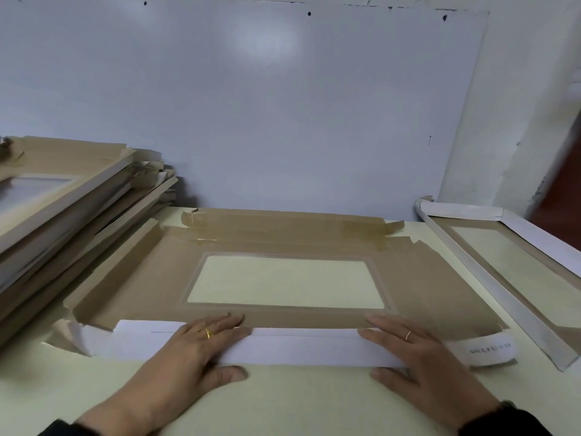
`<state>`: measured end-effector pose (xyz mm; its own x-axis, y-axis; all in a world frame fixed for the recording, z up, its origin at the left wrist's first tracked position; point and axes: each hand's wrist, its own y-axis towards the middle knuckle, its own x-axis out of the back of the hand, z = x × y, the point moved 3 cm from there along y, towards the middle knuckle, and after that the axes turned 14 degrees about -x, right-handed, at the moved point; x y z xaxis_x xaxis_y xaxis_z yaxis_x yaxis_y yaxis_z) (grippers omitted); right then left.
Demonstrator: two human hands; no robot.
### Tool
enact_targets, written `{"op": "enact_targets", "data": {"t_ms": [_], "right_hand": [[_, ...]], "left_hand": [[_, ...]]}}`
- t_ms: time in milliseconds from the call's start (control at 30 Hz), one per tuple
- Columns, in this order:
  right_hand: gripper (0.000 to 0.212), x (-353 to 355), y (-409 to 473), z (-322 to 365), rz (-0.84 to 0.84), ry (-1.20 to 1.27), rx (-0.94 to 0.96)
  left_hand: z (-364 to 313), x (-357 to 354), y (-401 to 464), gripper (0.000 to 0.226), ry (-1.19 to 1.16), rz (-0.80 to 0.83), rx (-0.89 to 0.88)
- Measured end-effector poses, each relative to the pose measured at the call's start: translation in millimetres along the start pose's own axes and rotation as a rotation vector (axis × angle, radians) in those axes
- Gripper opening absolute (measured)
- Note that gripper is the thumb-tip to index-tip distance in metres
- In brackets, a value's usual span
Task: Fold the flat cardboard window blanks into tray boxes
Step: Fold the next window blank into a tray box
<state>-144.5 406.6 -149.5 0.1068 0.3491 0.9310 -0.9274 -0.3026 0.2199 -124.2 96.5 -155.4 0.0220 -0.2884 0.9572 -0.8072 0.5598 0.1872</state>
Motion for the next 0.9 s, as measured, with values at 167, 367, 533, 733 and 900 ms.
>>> {"op": "enact_targets", "data": {"t_ms": [167, 367, 533, 733, 900], "right_hand": [[0.044, -2.9, 2.0, -5.4, 0.048, 0.007, -0.032], [0.038, 4.0, -0.7, -7.8, -0.008, -0.015, -0.118], [0.037, 13.4, -3.5, -18.9, -0.195, -0.054, -0.188], [0.031, 25.5, -8.0, -26.8, -0.289, -0.159, -0.270], [0.041, 30.8, -10.9, -46.1, -0.280, -0.094, -0.417]], "left_hand": [[10.2, 2.1, -3.1, 0.100, 0.016, -0.022, 0.009], [19.4, 16.8, -15.2, 0.078, 0.092, -0.194, -0.043], [39.3, 23.0, -27.9, 0.051, -0.014, -0.246, 0.100], [48.1, 28.7, -33.6, 0.029, 0.011, -0.317, 0.167], [69.9, 38.1, -49.7, 0.035, 0.049, -0.350, 0.325]]}}
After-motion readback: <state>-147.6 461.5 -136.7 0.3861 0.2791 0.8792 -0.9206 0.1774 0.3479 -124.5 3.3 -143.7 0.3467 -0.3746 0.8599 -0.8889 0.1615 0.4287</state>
